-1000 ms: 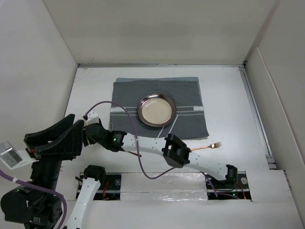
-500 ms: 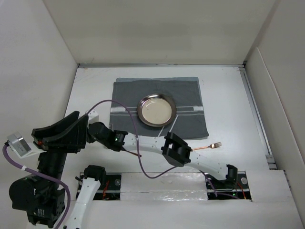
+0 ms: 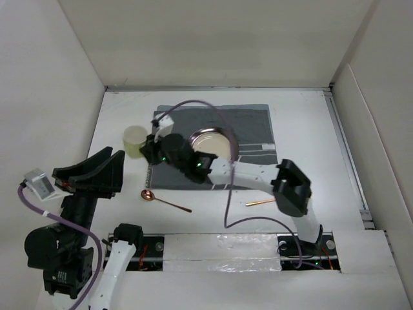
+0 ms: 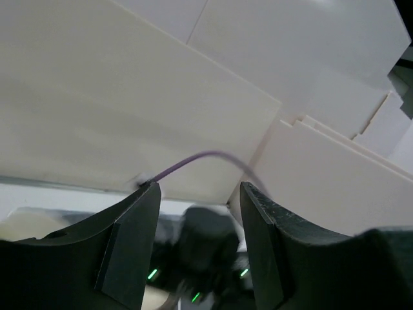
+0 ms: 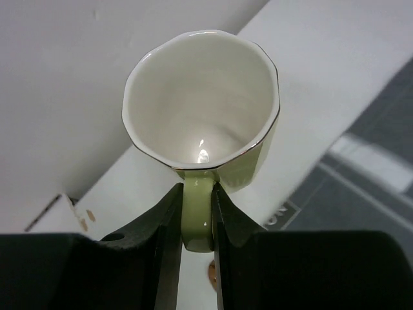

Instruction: Set the dinner table for one person

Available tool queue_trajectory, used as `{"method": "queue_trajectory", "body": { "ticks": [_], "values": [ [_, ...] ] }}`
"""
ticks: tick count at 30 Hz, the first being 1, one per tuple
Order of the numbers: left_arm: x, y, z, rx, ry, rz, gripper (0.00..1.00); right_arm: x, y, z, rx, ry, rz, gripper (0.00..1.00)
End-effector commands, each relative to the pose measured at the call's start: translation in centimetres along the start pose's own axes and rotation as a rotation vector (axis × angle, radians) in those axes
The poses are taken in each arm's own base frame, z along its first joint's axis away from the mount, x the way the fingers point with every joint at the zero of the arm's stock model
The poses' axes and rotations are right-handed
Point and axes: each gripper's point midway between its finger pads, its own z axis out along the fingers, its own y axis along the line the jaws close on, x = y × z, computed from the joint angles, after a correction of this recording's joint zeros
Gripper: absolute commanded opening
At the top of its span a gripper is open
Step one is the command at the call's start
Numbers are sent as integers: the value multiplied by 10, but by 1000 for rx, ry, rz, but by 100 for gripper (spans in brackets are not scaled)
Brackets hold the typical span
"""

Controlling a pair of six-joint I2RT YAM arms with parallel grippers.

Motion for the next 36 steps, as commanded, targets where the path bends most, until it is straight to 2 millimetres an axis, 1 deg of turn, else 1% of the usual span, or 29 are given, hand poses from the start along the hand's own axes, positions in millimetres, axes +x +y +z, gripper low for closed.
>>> {"method": "queue_trajectory", "body": {
  "ticks": [1,2,3,4,5,6,7,9,10,12,13,14,15,16,17,18,19,20,21,24,29,30,31,32,34,36],
  "values": [
    [27,10,14,11,71,-4,49,-174,-32,-55,-8,-424,105,0],
    [42,18,18,3,107,-13,49,-180,-49,-61,18,-434,104,0],
    [50,21,19,2,135,-23,49,-175,-90,-64,87,-420,91,0],
    [64,24,23,9,180,-36,49,-191,-105,-80,108,-449,93,0],
    [81,31,25,4,226,-44,49,-195,-125,-86,142,-454,88,0],
    [90,34,25,5,253,-51,49,-185,-150,-91,182,-427,79,0],
    [110,42,26,-1,312,-61,49,-204,-187,-107,241,-462,83,0],
    [124,52,25,-25,352,-53,50,-209,-226,-120,298,-461,77,0],
    [132,59,23,-53,379,-49,50,-210,-266,-132,368,-461,79,0],
    [142,73,19,-92,402,-16,50,-211,-299,-143,414,-450,78,0],
    [145,81,15,-124,405,-3,50,-213,-333,-155,480,-451,80,0],
    [153,89,12,-148,421,4,50,-207,-351,-158,509,-434,84,0],
    [157,94,10,-164,433,27,50,-207,-363,-162,521,-431,85,0],
    [162,101,7,-188,450,35,50,-202,-378,-166,543,-422,91,0],
    [169,107,4,-201,467,42,50,-202,-402,-175,580,-425,99,0],
    [171,110,2,-212,471,44,50,-193,-414,-173,581,-399,109,0],
    [173,110,1,-206,464,40,50,-190,-424,-175,592,-392,116,0],
    [181,114,-1,-208,480,38,50,-184,-433,-177,603,-381,123,0],
    [183,112,-1,-194,486,37,50,-181,-448,-181,624,-384,128,0],
    [186,109,0,-163,499,45,51,-172,-467,-186,655,-373,140,0],
    [191,112,1,-163,513,42,51,-156,-476,-183,673,-341,125,0],
    [191,112,2,-162,510,43,51,-156,-477,-185,682,-348,124,0],
    [190,112,2,-164,506,43,51,-147,-481,-185,692,-334,126,0],
    [190,112,2,-164,506,43,51,-147,-481,-185,692,-334,126,0],
    [191,112,1,-164,509,42,50,-136,-487,-183,707,-315,131,0],
    [190,112,2,-160,504,45,51,-131,-492,-183,724,-308,133,0]
  ]
}}
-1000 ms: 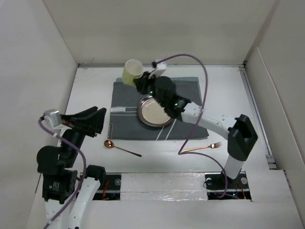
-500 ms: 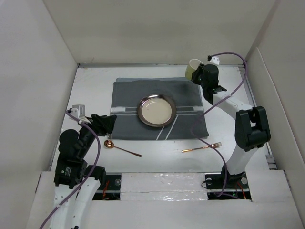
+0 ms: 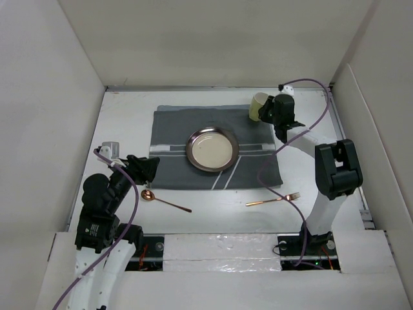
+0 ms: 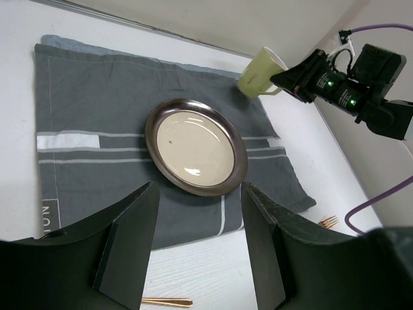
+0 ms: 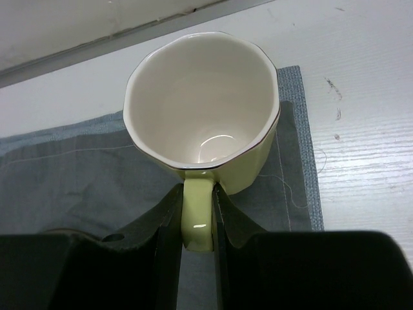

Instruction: Set the dinner table for one person

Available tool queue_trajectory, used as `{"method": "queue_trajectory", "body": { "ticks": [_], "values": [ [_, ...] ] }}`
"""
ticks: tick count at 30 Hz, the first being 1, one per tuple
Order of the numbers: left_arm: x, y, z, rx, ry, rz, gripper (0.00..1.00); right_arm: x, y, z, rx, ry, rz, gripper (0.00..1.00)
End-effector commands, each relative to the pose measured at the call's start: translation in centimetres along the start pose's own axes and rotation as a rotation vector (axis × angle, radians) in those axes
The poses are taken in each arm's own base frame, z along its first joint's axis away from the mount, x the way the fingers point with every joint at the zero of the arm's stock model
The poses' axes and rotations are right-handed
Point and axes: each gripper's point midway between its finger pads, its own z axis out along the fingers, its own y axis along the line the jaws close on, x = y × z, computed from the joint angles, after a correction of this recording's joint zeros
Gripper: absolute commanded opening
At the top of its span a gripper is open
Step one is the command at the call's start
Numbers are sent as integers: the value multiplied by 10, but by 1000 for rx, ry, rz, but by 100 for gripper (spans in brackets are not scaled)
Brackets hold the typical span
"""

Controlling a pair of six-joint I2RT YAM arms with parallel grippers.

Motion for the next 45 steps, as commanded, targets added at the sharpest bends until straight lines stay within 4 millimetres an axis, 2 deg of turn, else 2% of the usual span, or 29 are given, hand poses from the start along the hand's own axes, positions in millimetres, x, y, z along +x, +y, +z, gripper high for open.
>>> {"method": "queue_trajectory", "body": {
  "ticks": [1,3,8,12,13,15,17,18,19,21,23,28,29,30,31,32,33,34,35,36,38,39,40,41,42,43,44,45],
  "values": [
    [-8,-6,3,37,-35,28,51,-44,22,4,-64,-177,1,0],
    [-8,-6,2,36,-35,28,50,-38,13,11,-19,-173,-7,0],
    [-8,-6,2,34,-36,28,50,-24,4,22,50,-149,-62,0],
    [-8,-6,2,36,-37,27,50,-22,4,15,67,-147,-44,0],
    [-8,-6,2,33,-37,27,50,-21,4,14,66,-144,-38,9],
    [-8,-7,2,37,-38,27,50,-16,1,13,83,-126,-29,18],
    [-9,-7,1,38,-43,28,50,-20,-1,7,98,-134,-20,42],
    [-9,-7,2,37,-41,28,50,-20,-1,7,98,-134,-20,42],
    [-9,-7,1,38,-43,28,51,-26,0,4,98,-145,-24,53],
    [-10,-7,0,40,-47,29,50,-30,-2,-1,121,-140,-26,61],
    [-10,-8,0,41,-51,30,50,-42,7,-13,101,-160,-34,67],
    [-13,-6,-3,29,-69,27,50,-67,22,-43,90,-202,-28,68],
    [-15,-5,-4,21,-74,25,50,-60,28,-51,83,-190,-35,68],
    [-16,-2,-3,-2,-78,19,50,-74,38,-69,59,-225,-25,67],
    [-16,0,-3,-13,-80,15,48,-74,45,-79,41,-229,-28,62],
    [-18,1,-4,-20,-86,13,48,-61,51,-87,8,-205,-41,55],
    [-20,2,-4,-30,-94,13,47,-64,77,-109,-74,-217,-45,46],
    [-21,4,-3,-38,-99,14,47,-57,91,-120,-127,-202,-56,21],
    [-24,3,-4,-40,-108,14,46,-42,105,-130,-185,-171,-74,8],
    [-26,5,-3,-54,-118,15,45,-9,130,-146,-271,-111,-110,0],
    [-32,5,-5,-61,-132,31,45,20,163,-175,-416,-65,-164,0],
    [-34,9,-7,-84,-144,35,44,47,171,-186,-461,-18,-189,0],
    [-40,10,-9,-100,-161,38,44,73,198,-210,-566,22,-236,0],
    [-44,12,-10,-120,-172,35,44,92,214,-226,-659,65,-262,0],
    [-47,20,-13,-171,-189,29,43,121,230,-244,-726,125,-281,0],
    [-50,31,-15,-229,-212,16,43,129,240,-256,-764,136,-286,0],
    [-50,37,-17,-262,-235,-25,43,151,247,-262,-799,183,-316,0],
    [-53,51,-20,-339,-269,-56,44,165,254,-266,-814,209,-341,0]
  ]
}}
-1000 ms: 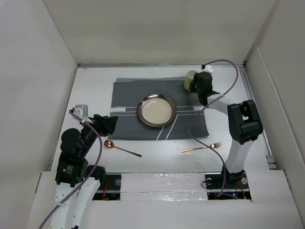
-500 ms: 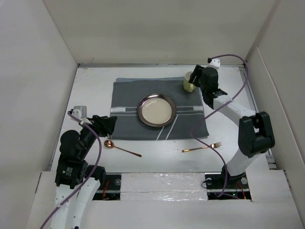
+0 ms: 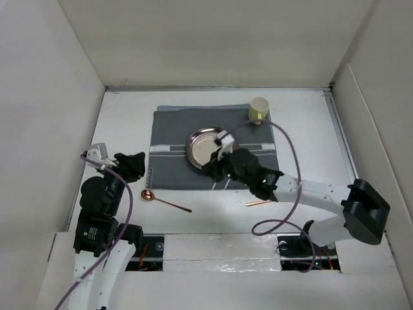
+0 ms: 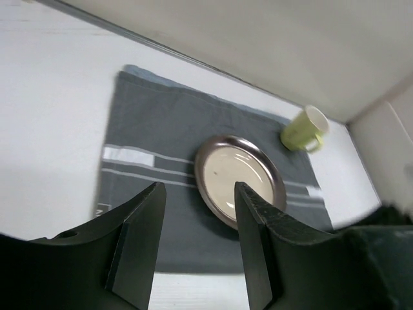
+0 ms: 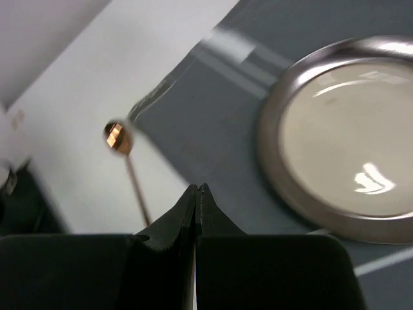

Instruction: Set the dinner table for one person

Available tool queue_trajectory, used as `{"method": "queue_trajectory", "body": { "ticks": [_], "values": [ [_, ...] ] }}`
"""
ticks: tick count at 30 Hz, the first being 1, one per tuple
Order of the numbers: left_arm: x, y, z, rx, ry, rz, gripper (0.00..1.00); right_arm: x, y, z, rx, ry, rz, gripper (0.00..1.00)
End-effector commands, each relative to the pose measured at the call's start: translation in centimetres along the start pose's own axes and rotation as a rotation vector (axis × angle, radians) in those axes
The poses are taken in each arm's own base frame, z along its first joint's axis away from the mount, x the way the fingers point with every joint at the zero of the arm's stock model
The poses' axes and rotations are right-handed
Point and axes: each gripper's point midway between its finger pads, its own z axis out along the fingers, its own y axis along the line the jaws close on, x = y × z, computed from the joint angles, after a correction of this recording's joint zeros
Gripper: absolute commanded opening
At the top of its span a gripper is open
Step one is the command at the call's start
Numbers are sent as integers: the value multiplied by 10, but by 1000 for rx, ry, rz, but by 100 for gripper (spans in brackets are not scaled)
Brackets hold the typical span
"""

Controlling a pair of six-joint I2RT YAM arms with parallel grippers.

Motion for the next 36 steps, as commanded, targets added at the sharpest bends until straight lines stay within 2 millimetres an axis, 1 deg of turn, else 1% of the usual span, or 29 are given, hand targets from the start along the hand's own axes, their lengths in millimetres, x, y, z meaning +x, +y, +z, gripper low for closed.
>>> {"method": "queue_trajectory", "body": {
  "ticks": [1,2,3,4,5,6,7,8,9,11,12,13,15,17,19,20,21,22,23,24,27,29,31,33,35,36],
  "values": [
    [-32,27,-8,-186,-146,-76,44,24,49,9,-135,66,-67,0],
    [-33,31,-9,-215,-148,-90,44,50,67,17,-152,128,-102,1],
    [-33,39,-11,-262,-156,-110,45,61,75,23,-156,161,-125,8],
    [-32,42,-11,-276,-156,-113,46,74,79,29,-148,199,-146,27],
    [-32,42,-13,-278,-163,-117,46,68,97,37,-171,186,-155,34],
    [-32,43,-14,-279,-164,-119,46,93,97,50,-167,241,-175,41],
    [-33,42,-15,-277,-171,-119,46,100,102,56,-173,257,-192,49],
    [-34,42,-16,-275,-177,-120,46,93,114,65,-188,241,-195,51],
    [-35,43,-17,-280,-180,-121,46,114,117,73,-191,281,-212,52],
    [-34,42,-17,-272,-179,-119,46,124,123,81,-183,301,-245,53],
    [-34,40,-17,-261,-176,-117,46,131,132,88,-188,311,-261,53],
    [-33,40,-17,-255,-174,-113,46,136,127,91,-164,334,-276,53],
    [-32,39,-15,-254,-166,-110,47,137,129,96,-141,330,-295,53],
    [-34,38,-17,-244,-174,-110,47,152,124,104,-129,352,-317,53],
    [-34,38,-18,-243,-176,-111,47,155,124,107,-129,366,-327,53],
    [-34,38,-18,-247,-175,-111,47,165,121,109,-125,386,-332,53],
    [-34,39,-19,-251,-178,-112,47,170,126,110,-133,393,-337,53],
    [-35,38,-19,-250,-179,-114,47,170,128,113,-140,390,-341,53],
    [-35,38,-19,-248,-182,-116,47,177,127,116,-142,404,-350,53],
    [-36,38,-20,-247,-187,-117,47,184,130,115,-148,417,-363,52],
    [-36,38,-20,-246,-185,-116,47,188,129,121,-115,422,-384,51],
    [-35,38,-20,-243,-181,-115,47,186,130,125,-112,413,-393,49],
    [-37,37,-22,-237,-191,-117,47,193,130,126,-99,426,-409,45],
    [-37,38,-22,-244,-194,-117,47,194,128,128,-86,431,-411,34],
    [-39,38,-24,-244,-201,-119,47,199,127,128,-85,437,-407,28],
    [-39,38,-25,-243,-204,-121,47,201,125,127,-79,441,-408,23]
  ]
}}
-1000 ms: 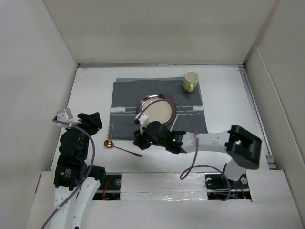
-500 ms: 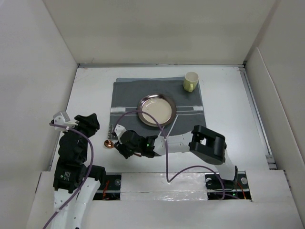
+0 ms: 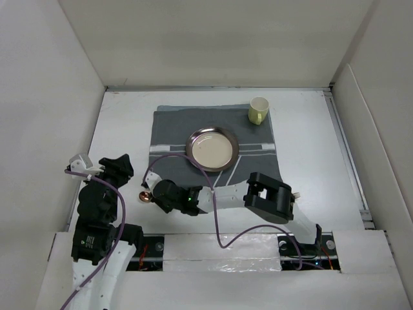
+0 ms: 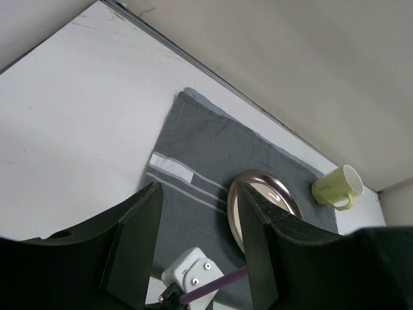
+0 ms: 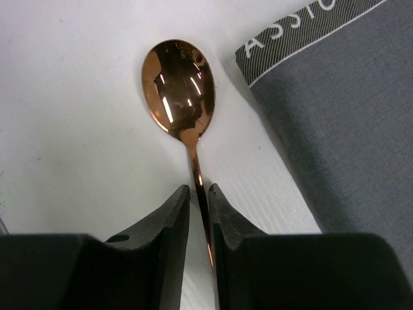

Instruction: Set the dinner table for one person

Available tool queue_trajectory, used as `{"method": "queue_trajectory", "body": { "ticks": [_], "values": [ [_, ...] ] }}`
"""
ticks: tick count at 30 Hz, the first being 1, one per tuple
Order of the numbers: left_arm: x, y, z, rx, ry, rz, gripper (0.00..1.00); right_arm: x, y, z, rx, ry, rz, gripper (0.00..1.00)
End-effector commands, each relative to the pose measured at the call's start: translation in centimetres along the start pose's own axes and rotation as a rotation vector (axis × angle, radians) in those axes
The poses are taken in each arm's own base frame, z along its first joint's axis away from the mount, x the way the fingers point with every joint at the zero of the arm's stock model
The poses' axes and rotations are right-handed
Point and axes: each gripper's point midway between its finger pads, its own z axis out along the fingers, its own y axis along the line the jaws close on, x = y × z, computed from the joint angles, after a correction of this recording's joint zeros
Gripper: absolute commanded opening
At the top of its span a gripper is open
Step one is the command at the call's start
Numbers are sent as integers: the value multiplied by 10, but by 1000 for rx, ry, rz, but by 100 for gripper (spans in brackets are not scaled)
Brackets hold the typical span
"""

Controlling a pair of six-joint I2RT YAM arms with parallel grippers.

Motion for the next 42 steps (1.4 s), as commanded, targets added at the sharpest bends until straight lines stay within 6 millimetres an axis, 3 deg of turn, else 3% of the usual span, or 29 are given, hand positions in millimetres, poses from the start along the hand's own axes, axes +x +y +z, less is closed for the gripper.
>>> {"method": "queue_trajectory", "body": {
  "ticks": [1,4,8,10,14,15,17,18,21,22,24,25,26,27,32,35,38,39,42],
  "values": [
    [-20,-9,-8,28,-58,-25,47,16,-3,3,35,48,-15,20],
    [-21,-8,-8,23,-60,-26,47,24,-9,0,57,53,2,0],
    [-20,-8,-8,25,-60,-27,47,21,-8,-13,64,28,33,0],
    [-20,-8,-8,24,-59,-26,47,6,-6,-23,53,-28,72,0],
    [-21,-7,-9,23,-65,-28,47,-36,-8,-66,55,-152,150,0],
    [-20,-8,-9,26,-61,-29,47,-60,-16,-84,59,-210,196,0],
    [-21,-9,-9,34,-64,-28,47,-75,-29,-102,70,-264,241,0],
    [-21,-9,-9,35,-64,-26,47,-97,-43,-122,79,-323,295,0],
    [-19,-11,-8,43,-55,-19,47,-107,-78,-148,133,-379,394,0],
    [-17,-12,-7,51,-49,-17,47,-118,-105,-164,173,-423,439,0],
    [-16,-15,-7,71,-47,-10,47,-115,-141,-176,259,-445,495,0],
    [-17,-15,-7,71,-47,-8,47,-108,-174,-186,322,-443,561,0],
    [-16,-16,-7,73,-42,-6,47,-103,-192,-190,364,-446,590,0],
    [-17,-17,-8,84,-47,-6,47,-86,-225,-194,447,-428,639,0],
    [-16,-18,-8,88,-46,-3,47,-51,-304,-204,618,-393,743,0],
    [-18,-18,-10,93,-53,-6,47,-30,-340,-211,678,-369,767,0],
    [-17,-18,-9,93,-48,-4,47,-15,-359,-214,677,-339,763,0],
    [-17,-18,-10,96,-48,-5,47,-2,-374,-215,701,-307,755,0],
    [-17,-18,-9,93,-48,-1,47,20,-393,-209,714,-225,747,0]
  ]
}}
